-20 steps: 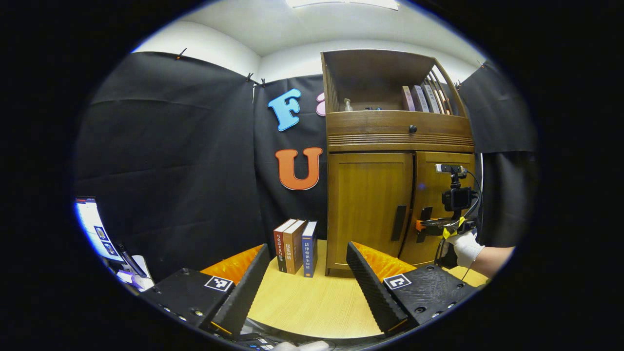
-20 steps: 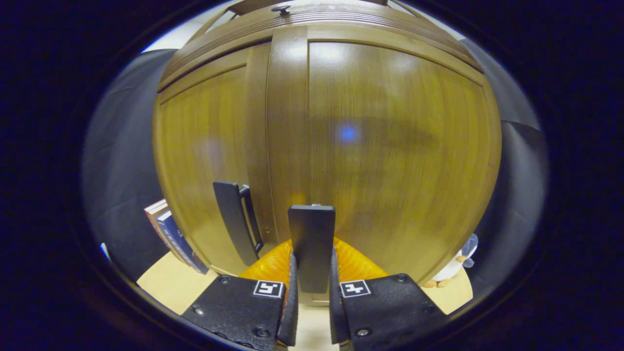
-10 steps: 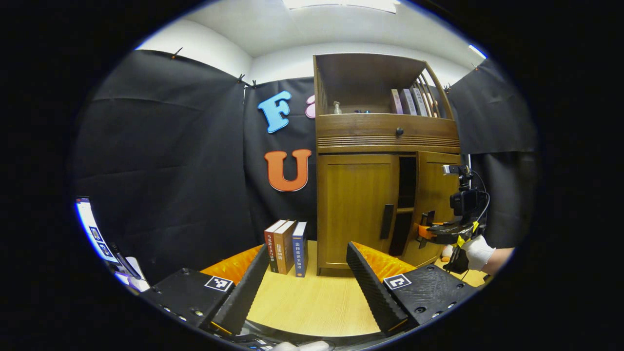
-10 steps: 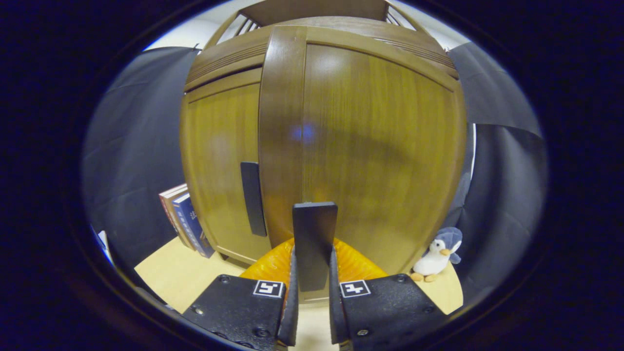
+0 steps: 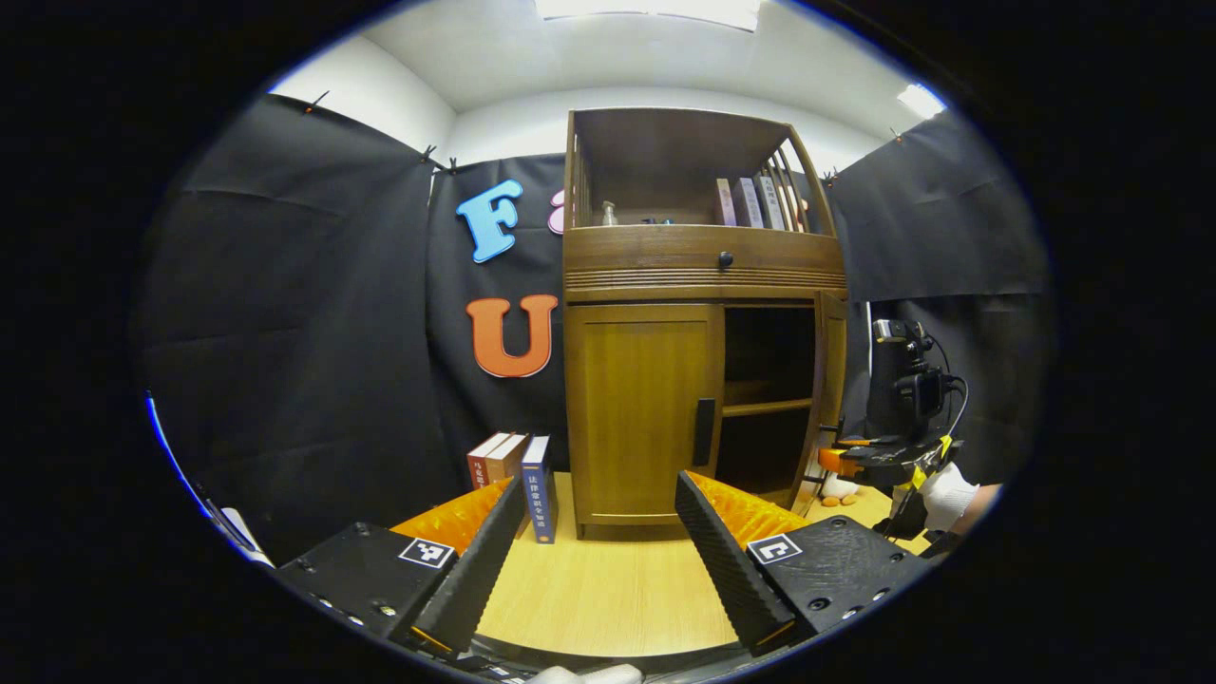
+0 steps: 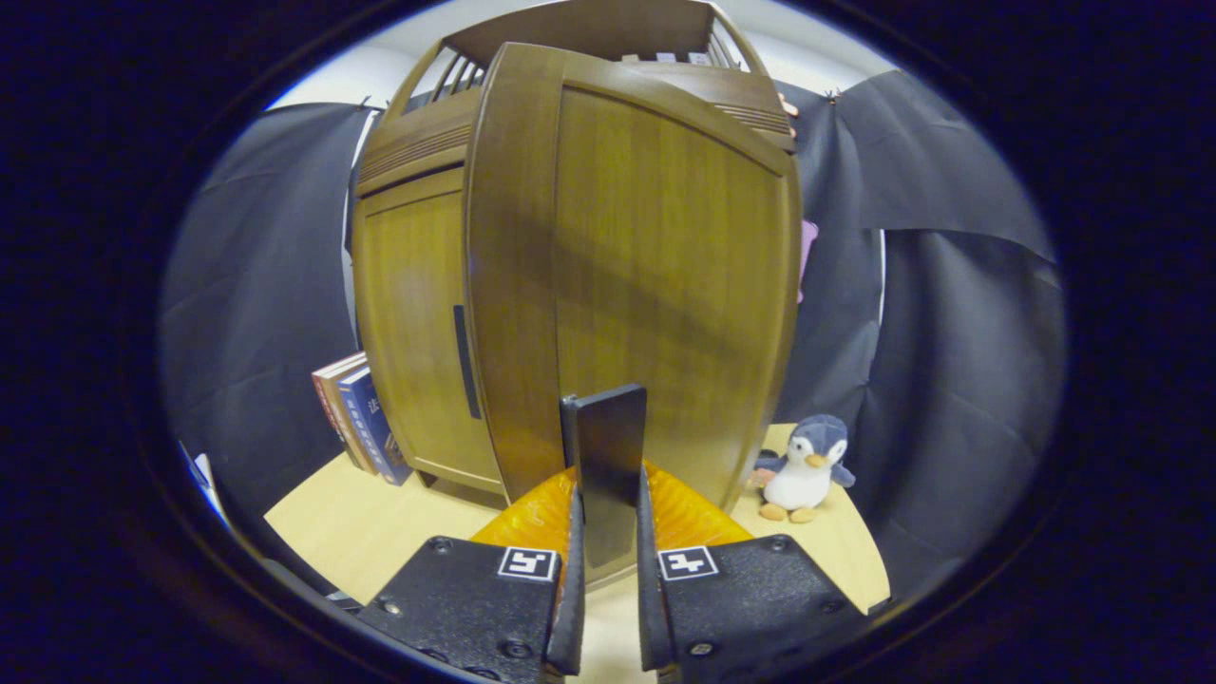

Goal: Open the right door of the double-door shoe cabinet with the right hand, and open the left door with the left hand.

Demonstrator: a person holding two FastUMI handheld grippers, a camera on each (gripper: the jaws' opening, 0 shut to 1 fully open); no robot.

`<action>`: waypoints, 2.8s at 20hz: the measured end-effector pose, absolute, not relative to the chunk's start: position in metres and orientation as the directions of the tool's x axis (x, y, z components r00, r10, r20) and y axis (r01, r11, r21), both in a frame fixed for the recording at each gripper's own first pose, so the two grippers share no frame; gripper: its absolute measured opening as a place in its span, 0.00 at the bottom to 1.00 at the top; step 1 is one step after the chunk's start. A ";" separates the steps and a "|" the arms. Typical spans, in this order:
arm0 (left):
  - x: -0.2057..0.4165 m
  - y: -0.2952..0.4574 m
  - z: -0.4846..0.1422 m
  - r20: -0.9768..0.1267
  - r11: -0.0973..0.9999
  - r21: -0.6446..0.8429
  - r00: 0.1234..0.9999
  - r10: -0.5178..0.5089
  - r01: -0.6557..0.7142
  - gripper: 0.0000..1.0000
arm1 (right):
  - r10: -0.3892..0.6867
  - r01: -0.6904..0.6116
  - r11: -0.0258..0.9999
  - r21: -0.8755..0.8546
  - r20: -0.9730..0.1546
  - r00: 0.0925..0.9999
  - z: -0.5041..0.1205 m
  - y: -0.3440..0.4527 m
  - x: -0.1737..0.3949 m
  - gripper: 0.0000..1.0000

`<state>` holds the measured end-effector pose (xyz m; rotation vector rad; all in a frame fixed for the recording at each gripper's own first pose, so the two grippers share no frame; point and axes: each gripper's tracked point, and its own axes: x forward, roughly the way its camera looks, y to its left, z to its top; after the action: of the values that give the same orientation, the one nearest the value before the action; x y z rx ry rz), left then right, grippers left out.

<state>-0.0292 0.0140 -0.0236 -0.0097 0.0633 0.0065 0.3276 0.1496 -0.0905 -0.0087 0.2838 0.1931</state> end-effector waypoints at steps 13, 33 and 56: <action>-0.022 -0.028 -0.026 -0.067 0.990 -0.015 0.988 -0.140 0.140 0.96 | 0.003 0.009 0.999 0.041 -0.281 0.960 -0.083 0.127 0.329 0.08; -0.025 -0.161 -0.014 -0.063 0.986 -0.056 0.985 -0.160 0.156 0.96 | 0.241 -0.232 0.971 0.067 -0.303 0.922 -0.083 0.121 0.322 0.04; -0.017 -0.147 -0.016 -0.080 0.993 -0.057 0.991 -0.110 0.106 0.96 | 0.081 -0.086 0.996 -0.024 -0.153 0.985 -0.020 0.057 0.296 1.00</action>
<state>-0.0171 -0.1467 -0.0157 -0.0525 0.0830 -0.1081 0.2962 0.0565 -0.0204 -0.0307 0.1525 0.0836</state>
